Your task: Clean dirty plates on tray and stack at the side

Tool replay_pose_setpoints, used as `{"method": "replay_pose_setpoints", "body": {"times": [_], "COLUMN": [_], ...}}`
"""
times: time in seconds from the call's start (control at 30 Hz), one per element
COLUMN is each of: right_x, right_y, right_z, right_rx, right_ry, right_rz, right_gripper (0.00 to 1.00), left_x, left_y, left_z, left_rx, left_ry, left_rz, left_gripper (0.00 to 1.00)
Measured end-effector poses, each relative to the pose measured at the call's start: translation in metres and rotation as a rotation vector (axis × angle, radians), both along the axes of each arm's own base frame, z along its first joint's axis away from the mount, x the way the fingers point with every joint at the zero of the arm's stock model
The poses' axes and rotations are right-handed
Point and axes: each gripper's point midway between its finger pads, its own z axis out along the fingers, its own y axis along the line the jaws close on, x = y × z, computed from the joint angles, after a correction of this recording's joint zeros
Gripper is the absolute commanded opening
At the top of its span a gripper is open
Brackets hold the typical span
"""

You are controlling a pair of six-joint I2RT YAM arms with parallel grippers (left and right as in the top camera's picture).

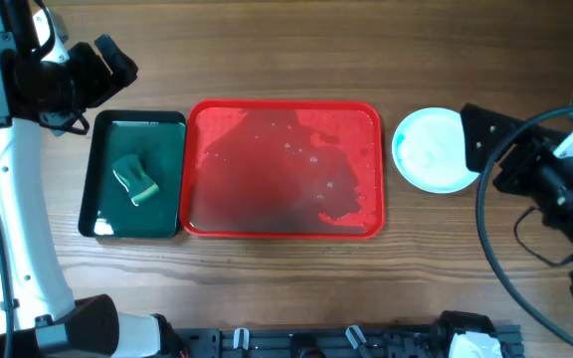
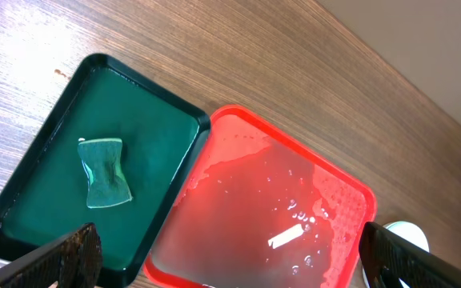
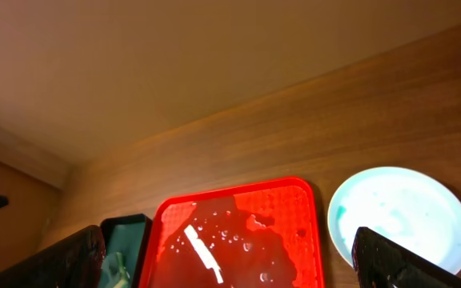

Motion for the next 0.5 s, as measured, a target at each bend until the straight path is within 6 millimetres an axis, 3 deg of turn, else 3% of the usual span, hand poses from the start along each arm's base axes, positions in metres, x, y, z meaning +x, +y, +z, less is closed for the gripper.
{"method": "replay_pose_setpoints", "body": {"times": [0.13,0.3,0.5], "right_x": [-0.004,0.017,0.012], "right_y": [-0.008,-0.019,-0.017], "right_z": [-0.011,-0.011,-0.064], "right_rx": [-0.029,-0.179,-0.294], "right_ry": [0.045,-0.107,-0.357], "right_rz": [-0.045,-0.036,-0.015], "right_gripper": [1.0,1.0,1.0], "left_x": [0.0,0.0,0.0], "left_y": [0.0,0.0,0.0], "left_z": [0.0,0.0,0.0], "left_rx": [-0.001,-0.002,-0.003], "left_ry": [0.0,0.0,0.001], "left_rz": [0.002,0.002,0.002], "left_gripper": [1.0,1.0,1.0]}}
